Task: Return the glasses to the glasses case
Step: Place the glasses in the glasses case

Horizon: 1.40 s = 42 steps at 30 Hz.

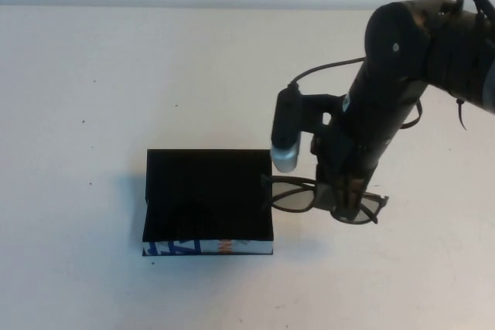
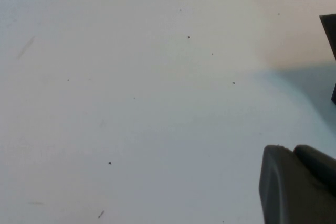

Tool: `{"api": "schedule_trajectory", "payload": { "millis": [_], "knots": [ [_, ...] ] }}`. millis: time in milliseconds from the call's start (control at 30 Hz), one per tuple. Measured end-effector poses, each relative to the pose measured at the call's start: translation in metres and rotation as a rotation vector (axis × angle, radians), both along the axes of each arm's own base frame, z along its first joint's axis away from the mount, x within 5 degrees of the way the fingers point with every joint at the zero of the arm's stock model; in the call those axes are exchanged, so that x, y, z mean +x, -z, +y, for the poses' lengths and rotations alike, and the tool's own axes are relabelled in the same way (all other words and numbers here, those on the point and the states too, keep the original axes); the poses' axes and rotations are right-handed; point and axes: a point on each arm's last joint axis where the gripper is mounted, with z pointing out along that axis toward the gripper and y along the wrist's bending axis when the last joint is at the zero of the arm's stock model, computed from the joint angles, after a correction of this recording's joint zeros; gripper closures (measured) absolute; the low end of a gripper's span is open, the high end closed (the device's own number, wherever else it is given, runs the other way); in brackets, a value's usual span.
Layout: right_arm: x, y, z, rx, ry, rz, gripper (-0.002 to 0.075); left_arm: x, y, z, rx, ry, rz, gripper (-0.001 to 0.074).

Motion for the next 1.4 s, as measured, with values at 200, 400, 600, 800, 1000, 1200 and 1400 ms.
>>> {"api": "schedule_trajectory", "payload": {
  "millis": [200, 400, 600, 800, 1000, 1200, 1400],
  "knots": [
    [-0.017, -0.009, 0.054, 0.033, -0.135, -0.034, 0.0678, 0.000, 0.000, 0.000, 0.000, 0.000, 0.000, 0.0736],
    [-0.013, 0.003, 0.103, 0.051, -0.240, -0.059, 0.0679, 0.000, 0.000, 0.000, 0.000, 0.000, 0.000, 0.0736],
    [-0.004, 0.018, 0.127, 0.057, -0.303, -0.078, 0.0679, 0.000, 0.000, 0.000, 0.000, 0.000, 0.000, 0.0736],
    [0.004, 0.030, 0.135, 0.051, -0.309, -0.074, 0.0679, 0.000, 0.000, 0.000, 0.000, 0.000, 0.000, 0.0736],
    [0.006, 0.038, 0.137, 0.041, -0.316, -0.063, 0.0679, 0.000, 0.000, 0.000, 0.000, 0.000, 0.000, 0.0736],
    [0.008, 0.046, 0.139, 0.031, -0.316, -0.049, 0.0679, 0.000, 0.000, 0.000, 0.000, 0.000, 0.000, 0.0736],
    [0.009, 0.056, 0.140, 0.021, -0.316, -0.033, 0.0679, 0.000, 0.000, 0.000, 0.000, 0.000, 0.000, 0.0736]
  ]
}}
